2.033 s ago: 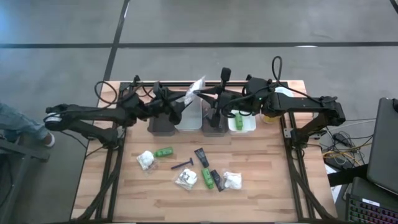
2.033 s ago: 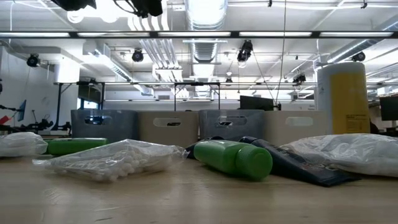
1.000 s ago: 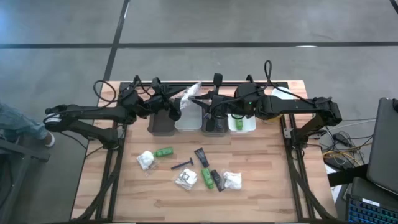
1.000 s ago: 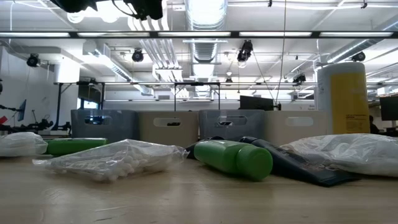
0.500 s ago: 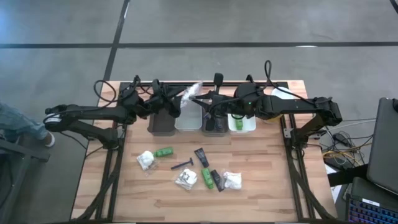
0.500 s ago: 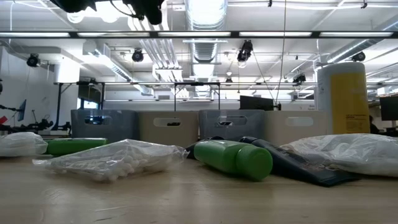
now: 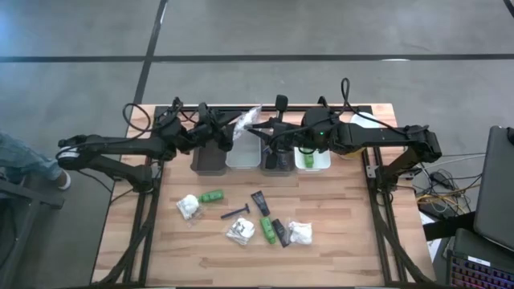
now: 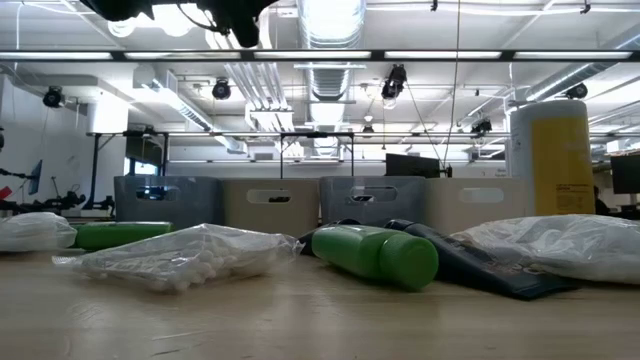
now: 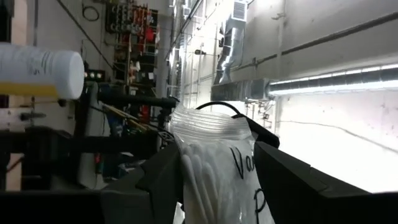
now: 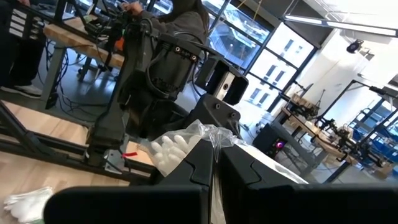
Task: Pick & Place Travel size toiletries
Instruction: Put the white cotton pack into the gray bin
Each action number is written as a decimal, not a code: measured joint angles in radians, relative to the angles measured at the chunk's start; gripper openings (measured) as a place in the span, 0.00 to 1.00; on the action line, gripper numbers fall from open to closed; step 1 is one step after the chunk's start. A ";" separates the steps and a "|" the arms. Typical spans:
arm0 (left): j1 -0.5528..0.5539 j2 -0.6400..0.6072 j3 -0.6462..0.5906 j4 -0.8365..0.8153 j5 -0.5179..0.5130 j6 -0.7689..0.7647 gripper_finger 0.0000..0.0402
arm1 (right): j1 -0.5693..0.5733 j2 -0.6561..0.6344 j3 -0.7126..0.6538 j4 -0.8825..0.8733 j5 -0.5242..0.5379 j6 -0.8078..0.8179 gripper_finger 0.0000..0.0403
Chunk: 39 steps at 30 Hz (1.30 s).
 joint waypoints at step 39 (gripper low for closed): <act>0.000 0.000 0.002 -0.024 0.087 0.652 0.07 | 0.003 -0.111 0.000 -0.485 0.178 0.180 0.46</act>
